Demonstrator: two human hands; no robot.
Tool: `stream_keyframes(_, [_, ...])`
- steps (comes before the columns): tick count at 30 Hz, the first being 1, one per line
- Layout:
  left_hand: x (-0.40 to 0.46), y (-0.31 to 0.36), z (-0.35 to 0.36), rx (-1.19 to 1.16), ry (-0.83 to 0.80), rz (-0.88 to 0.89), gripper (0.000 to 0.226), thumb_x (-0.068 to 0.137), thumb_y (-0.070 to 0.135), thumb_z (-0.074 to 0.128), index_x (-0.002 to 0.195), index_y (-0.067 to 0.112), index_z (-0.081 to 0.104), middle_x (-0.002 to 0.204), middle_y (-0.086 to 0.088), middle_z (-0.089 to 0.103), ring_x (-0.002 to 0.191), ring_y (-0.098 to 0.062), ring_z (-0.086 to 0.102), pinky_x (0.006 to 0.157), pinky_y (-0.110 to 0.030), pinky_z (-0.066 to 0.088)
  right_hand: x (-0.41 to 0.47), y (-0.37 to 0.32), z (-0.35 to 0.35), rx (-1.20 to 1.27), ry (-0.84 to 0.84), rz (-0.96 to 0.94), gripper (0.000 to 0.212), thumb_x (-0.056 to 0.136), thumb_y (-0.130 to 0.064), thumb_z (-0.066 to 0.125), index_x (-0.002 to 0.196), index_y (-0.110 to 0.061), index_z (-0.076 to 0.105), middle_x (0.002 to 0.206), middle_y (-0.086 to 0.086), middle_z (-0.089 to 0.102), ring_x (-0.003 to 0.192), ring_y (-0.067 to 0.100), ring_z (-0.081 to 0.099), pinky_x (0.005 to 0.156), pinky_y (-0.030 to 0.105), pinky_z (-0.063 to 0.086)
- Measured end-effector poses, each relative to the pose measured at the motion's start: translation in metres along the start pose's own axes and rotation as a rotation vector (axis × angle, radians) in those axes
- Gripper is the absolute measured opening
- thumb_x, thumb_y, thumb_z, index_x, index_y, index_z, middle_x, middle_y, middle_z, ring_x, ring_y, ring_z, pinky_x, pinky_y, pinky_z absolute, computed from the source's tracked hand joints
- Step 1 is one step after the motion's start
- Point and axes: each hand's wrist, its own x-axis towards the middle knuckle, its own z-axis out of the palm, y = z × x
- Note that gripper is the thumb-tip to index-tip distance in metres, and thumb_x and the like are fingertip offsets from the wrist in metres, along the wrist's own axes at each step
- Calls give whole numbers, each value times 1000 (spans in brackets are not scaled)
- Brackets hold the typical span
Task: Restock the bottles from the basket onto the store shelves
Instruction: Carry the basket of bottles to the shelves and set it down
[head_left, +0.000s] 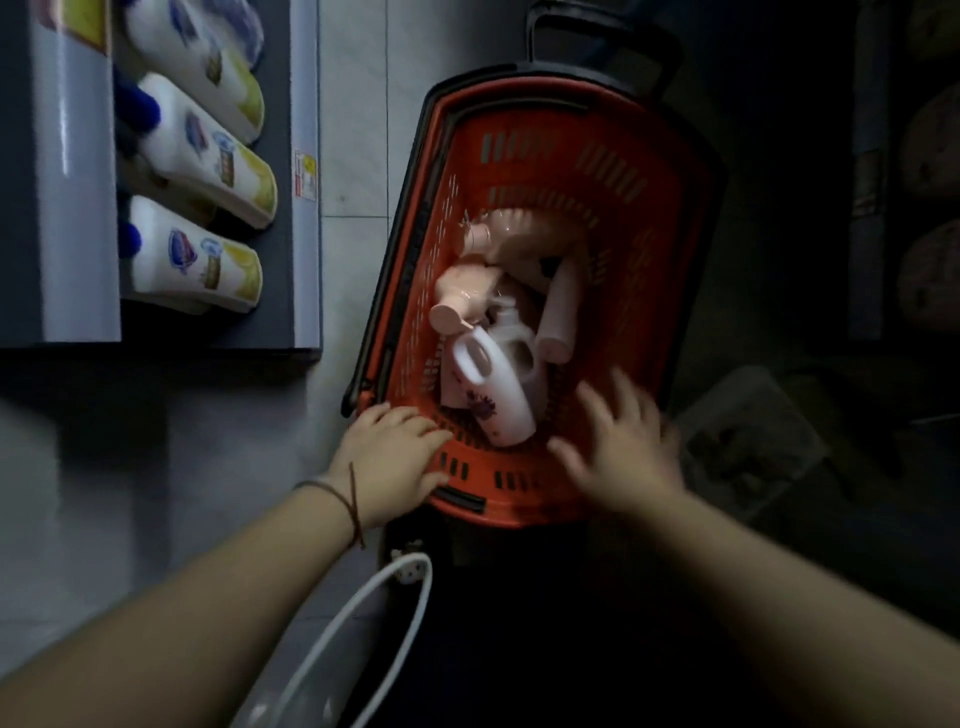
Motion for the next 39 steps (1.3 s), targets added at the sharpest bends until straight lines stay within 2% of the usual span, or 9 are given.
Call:
stream_keyframes(3, [10, -12, -33, 257, -168, 51, 64, 86, 58, 48, 138, 23, 41, 139, -3, 50, 137, -25, 34, 116, -50, 10, -31, -6, 35, -61, -301, -151, 81, 78, -76, 39, 146, -48, 4, 161, -4, 4, 146, 27, 9, 113, 58, 9])
stream_keyframes(6, [12, -12, -37, 306, -247, 49, 53, 90, 52, 47, 130, 19, 49, 134, -7, 54, 134, -27, 37, 114, -54, 13, -22, -2, 59, -260, -395, -202, 63, 95, -47, 37, 149, -41, 4, 160, 0, 11, 145, 30, 12, 111, 64, 5])
stream_keyframes(10, [16, -12, -32, 301, -189, 44, 51, 91, 53, 43, 128, 20, 53, 134, -2, 55, 137, -22, 35, 117, -52, 4, -1, 16, 61, -581, -262, -398, 46, 85, -24, 40, 127, -28, 60, 115, 10, 67, 97, 42, 63, 100, 70, 19])
stream_keyframes(15, [30, -8, -38, 239, -177, -50, 54, 92, 52, 41, 134, 18, 48, 144, -4, 46, 142, -21, 26, 119, -39, 5, 25, 37, 58, -606, -202, -441, 51, 70, -24, 33, 95, -21, 78, 80, 7, 75, 64, 38, 69, 71, 67, 49])
stream_keyframes(19, [56, -4, -62, 182, -177, -96, 54, 92, 51, 43, 133, 18, 51, 143, -3, 48, 141, -21, 27, 118, -36, 10, 50, 49, 22, -513, -255, -434, 52, 71, -21, 32, 95, -22, 78, 83, 7, 76, 66, 38, 69, 67, 59, 54])
stream_keyframes(23, [82, -10, -88, 145, -134, -109, 55, 91, 53, 44, 132, 18, 51, 139, -2, 51, 139, -20, 30, 117, -36, 13, 76, 48, -31, -670, -252, -543, 55, 95, -20, 13, 147, -21, 30, 144, 14, 44, 126, 43, 45, 109, 58, 25])
stream_keyframes(28, [100, -21, -108, 99, -65, -145, 72, 76, 71, 50, 123, 16, 56, 129, -1, 55, 131, -19, 37, 113, -35, 23, 114, 59, -53, -598, -193, -476, 52, 73, -24, 32, 98, -20, 77, 80, 7, 75, 67, 37, 71, 69, 56, 55])
stream_keyframes(35, [133, -36, -149, 5, -6, -248, 40, 91, 29, 51, 128, 16, 51, 143, -5, 46, 144, -22, 22, 118, -37, 12, 161, 50, -105, -545, -103, -473, 52, 66, -26, 32, 90, -33, 77, 81, -3, 76, 69, 27, 73, 63, 45, 59])
stream_keyframes(39, [151, -69, -180, -14, 15, -277, 42, 99, 14, 30, 140, 11, 38, 156, -10, 26, 149, -22, 6, 119, -39, 4, 183, 16, -157, -550, -173, -437, 54, 90, -16, 34, 140, -33, 44, 140, 4, 52, 128, 35, 48, 108, 51, 35])
